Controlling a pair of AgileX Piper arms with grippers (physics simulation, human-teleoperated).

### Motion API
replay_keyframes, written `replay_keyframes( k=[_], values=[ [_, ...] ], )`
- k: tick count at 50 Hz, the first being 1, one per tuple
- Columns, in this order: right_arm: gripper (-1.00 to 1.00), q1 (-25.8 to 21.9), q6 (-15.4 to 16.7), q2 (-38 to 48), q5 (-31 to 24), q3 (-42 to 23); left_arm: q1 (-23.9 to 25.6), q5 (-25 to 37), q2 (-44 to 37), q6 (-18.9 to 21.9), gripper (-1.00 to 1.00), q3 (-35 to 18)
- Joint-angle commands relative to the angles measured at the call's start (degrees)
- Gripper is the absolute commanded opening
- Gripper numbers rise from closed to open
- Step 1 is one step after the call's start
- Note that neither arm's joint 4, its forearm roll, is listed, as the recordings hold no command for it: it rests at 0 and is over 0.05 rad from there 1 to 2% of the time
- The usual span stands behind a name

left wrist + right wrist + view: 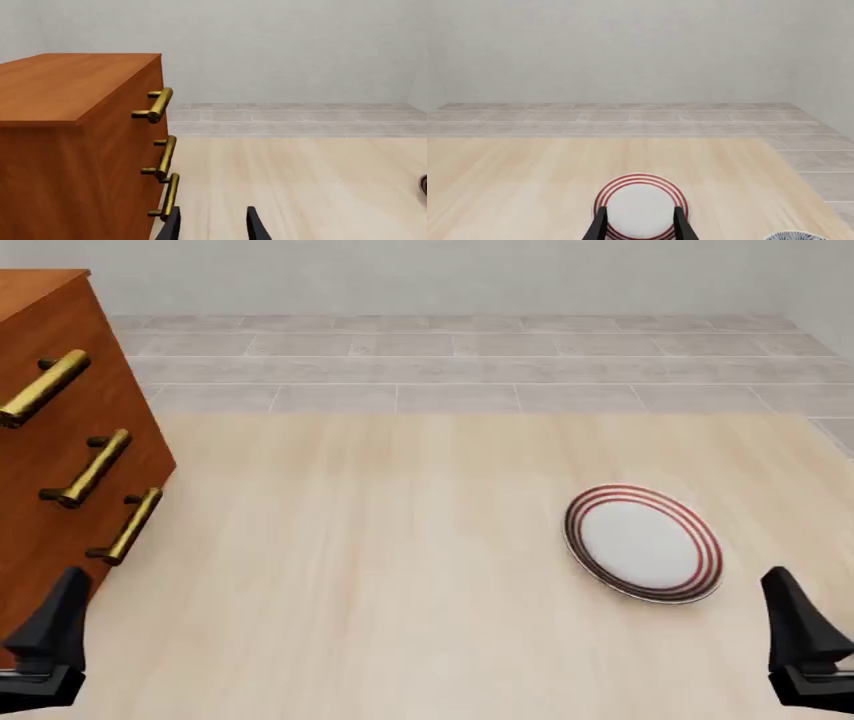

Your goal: Put the bowl on top of the cabinet.

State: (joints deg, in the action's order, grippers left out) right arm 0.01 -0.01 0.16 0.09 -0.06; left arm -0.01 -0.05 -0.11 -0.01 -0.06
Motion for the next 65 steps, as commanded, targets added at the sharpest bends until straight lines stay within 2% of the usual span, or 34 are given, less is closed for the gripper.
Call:
replay_keyframes(
  k=[1, 11, 14, 30, 38, 50, 56, 65],
  values=[
    [1.00, 0.10, -0.11, 0.88, 0.60, -0.14, 0.04, -0.21, -0.37, 0.04, 1.00, -0.18],
    [1.00, 0.66, -1.45, 2.10, 1.12, -0.53, 0.17, -0.45, -0.64, 0.52, 1.00, -0.10],
    [1.00, 0.75, -0.88, 2.57, 1.05, -0.92, 0.23, -0.44, -0.72, 0.48, 1.00, -0.09],
    [1.00, 1.84, 1.56, 6.46, -8.85, -13.03, 0.21, -0.45, -0.85, 0.46, 1.00, -0.08],
    [1.00, 2.55, 1.04, 9.71, -13.58, -19.36, 0.29, -0.38, -0.79, 0.44, 1.00, -0.08],
    [1.00, 5.69, 3.14, 14.87, -21.14, -27.95, 0.70, -0.53, -0.83, 0.81, 1.00, -0.09],
    [1.00, 6.57, 2.95, 16.19, -22.50, -29.86, 0.81, -0.22, -0.29, 0.80, 1.00, -0.15],
    [1.00, 8.89, 4.48, 18.19, -24.26, -31.97, 0.91, -0.47, -0.56, 0.72, 1.00, -0.15]
  ],
)
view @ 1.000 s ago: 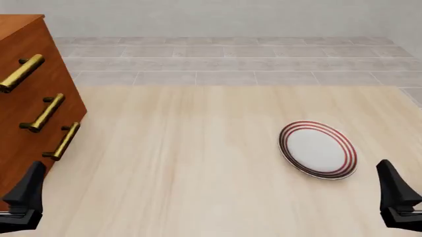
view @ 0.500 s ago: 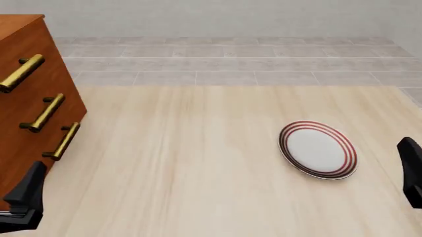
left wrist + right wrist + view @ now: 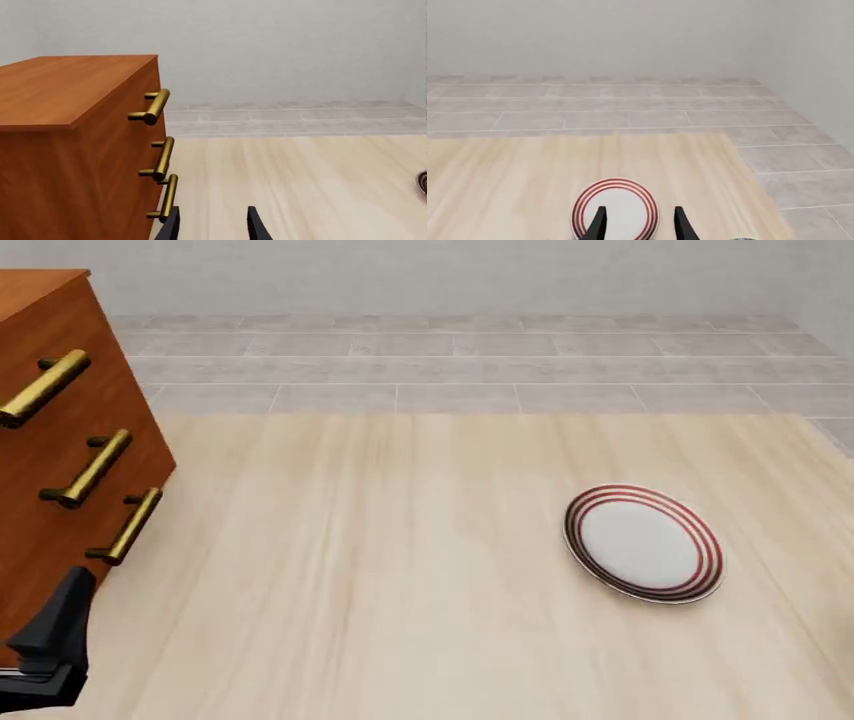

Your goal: Put the bowl on top of the cabinet.

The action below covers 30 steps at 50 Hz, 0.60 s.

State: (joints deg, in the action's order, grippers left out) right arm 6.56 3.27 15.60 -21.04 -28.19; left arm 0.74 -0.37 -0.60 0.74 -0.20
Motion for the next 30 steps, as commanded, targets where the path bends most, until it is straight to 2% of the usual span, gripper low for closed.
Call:
replay_keyframes(
  k=[1, 7, 8, 18, 24, 25, 26, 28, 30],
  values=[
    [1.00, 2.79, 0.88, 3.10, -3.24, -4.14, 0.20, -0.23, -0.16, -0.02, 1.00, -0.01],
    [1.00, 4.19, -0.16, 5.80, -3.05, -5.12, 0.21, -0.43, -0.32, -0.12, 1.00, 0.00],
    [1.00, 4.43, -1.15, 6.34, -3.16, -5.71, 0.20, -0.48, -0.36, -0.15, 1.00, 0.00],
    [1.00, 7.84, -0.76, 10.15, -3.02, -6.91, 0.11, -0.47, -0.22, -0.45, 1.00, 0.02],
    [1.00, 7.71, -0.56, 10.94, -4.37, -8.32, 0.17, -0.37, -0.12, -0.66, 1.00, 0.03],
    [1.00, 8.16, -0.30, 11.64, -4.52, -8.35, 0.18, -0.37, -0.12, -0.71, 1.00, 0.04],
    [1.00, 9.38, 2.18, 11.82, -4.68, -8.29, 0.23, -0.36, -0.13, -0.68, 1.00, 0.05],
    [1.00, 10.39, 1.87, 13.79, -5.27, -8.38, 0.21, -0.35, -0.11, -0.73, 1.00, 0.05],
    [1.00, 9.40, 0.92, 15.24, -6.02, -8.69, 0.18, -0.34, -0.09, -0.78, 1.00, 0.05]
  ],
)
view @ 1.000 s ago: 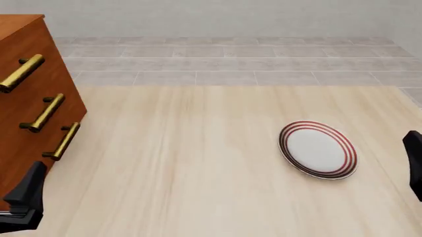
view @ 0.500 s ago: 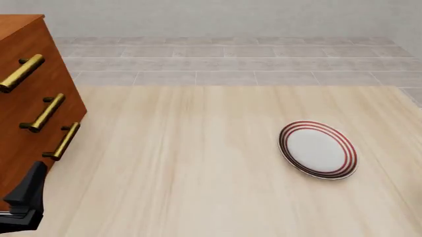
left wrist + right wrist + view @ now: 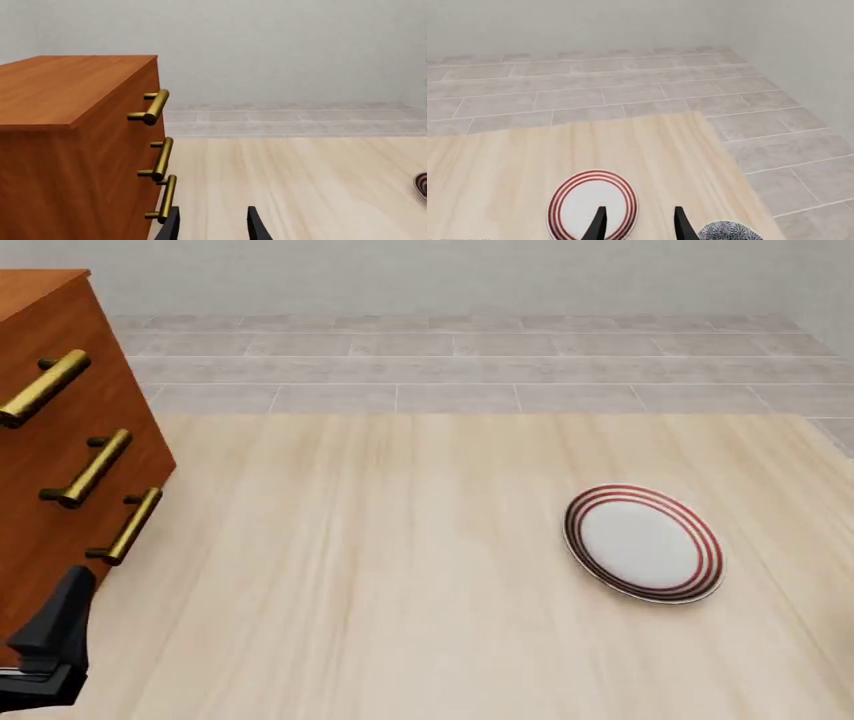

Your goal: Put the bowl on top of the cabinet.

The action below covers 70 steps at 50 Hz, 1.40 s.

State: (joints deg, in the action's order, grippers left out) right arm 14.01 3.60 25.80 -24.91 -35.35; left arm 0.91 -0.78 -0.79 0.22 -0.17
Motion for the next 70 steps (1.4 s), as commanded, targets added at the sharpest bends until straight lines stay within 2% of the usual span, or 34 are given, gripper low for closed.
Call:
replay_keyframes(
  k=[1, 3, 15, 17, 21, 22, 25, 29, 32, 39, 70],
  values=[
    [1.00, 2.09, 1.00, 4.69, -2.21, -1.72, 0.03, 0.05, 0.10, -0.28, 1.00, 0.03],
    [1.00, 3.34, 2.53, 6.06, -2.69, -1.71, 0.08, 0.02, 0.05, -0.20, 1.00, 0.03],
    [1.00, 6.01, 0.91, 9.32, -5.77, -3.25, 0.40, 0.16, 0.12, 0.08, 1.00, 0.04],
    [1.00, 8.40, 2.32, 9.29, -6.50, -3.68, 0.66, 0.03, -0.11, 0.03, 1.00, 0.05],
    [1.00, 9.28, 2.09, 9.44, -7.36, -4.05, 0.65, 0.02, -0.11, 0.02, 1.00, 0.04],
    [1.00, 11.28, 2.88, 9.38, -7.69, -4.13, 0.69, 0.08, -0.06, 0.08, 1.00, 0.04],
    [1.00, 12.72, 4.23, 9.46, -7.81, -3.98, 0.76, 0.07, -0.13, 0.18, 1.00, 0.04],
    [1.00, 13.03, 3.13, 9.71, -8.38, -4.75, 0.79, -0.10, -0.33, 0.24, 1.00, 0.05],
    [1.00, 15.16, 5.16, 10.08, -7.67, -4.70, 0.75, -0.34, -0.59, 0.32, 1.00, 0.06],
    [1.00, 16.99, 6.59, 11.14, -6.23, -3.08, 0.76, -0.64, -1.04, 0.53, 1.00, 0.08],
    [1.00, 24.99, 7.24, 14.65, -3.34, -0.82, 0.75, -3.30, -5.58, 2.25, 1.00, 0.15]
  ],
)
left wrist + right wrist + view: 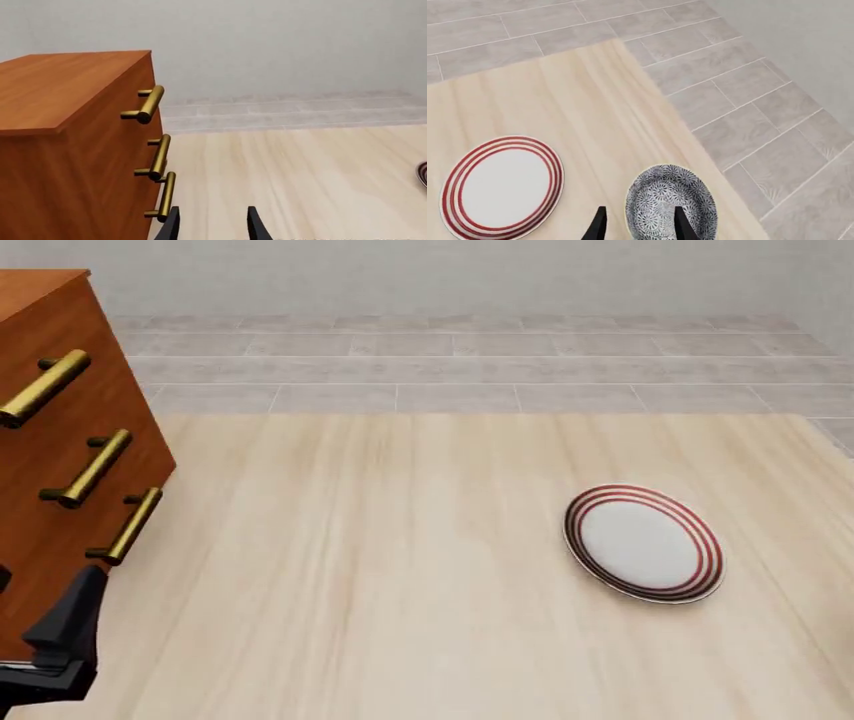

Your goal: Put the bowl on top of the cabinet.

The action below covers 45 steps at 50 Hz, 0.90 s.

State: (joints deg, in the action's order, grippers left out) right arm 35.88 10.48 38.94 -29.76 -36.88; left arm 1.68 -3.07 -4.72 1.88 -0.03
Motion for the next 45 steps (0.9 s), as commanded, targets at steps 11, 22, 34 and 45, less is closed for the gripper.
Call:
replay_keyframes(
  k=[11, 22, 34, 45],
  values=[
    [1.00, 5.16, 1.01, 3.04, 4.18, 2.84, -0.18, -1.62, -2.46, 0.93, 1.00, 0.02],
    [1.00, 8.37, 1.78, 4.84, 6.86, 3.58, -0.18, -1.17, -2.01, 1.15, 1.00, 0.02],
    [1.00, 12.14, 2.47, 8.54, 11.31, 4.60, -0.11, -1.53, -2.64, 1.39, 1.00, 0.02],
    [1.00, 13.86, 2.73, 10.33, 13.60, 5.61, -0.12, -2.36, -3.72, 1.62, 1.00, 0.02]
  ],
)
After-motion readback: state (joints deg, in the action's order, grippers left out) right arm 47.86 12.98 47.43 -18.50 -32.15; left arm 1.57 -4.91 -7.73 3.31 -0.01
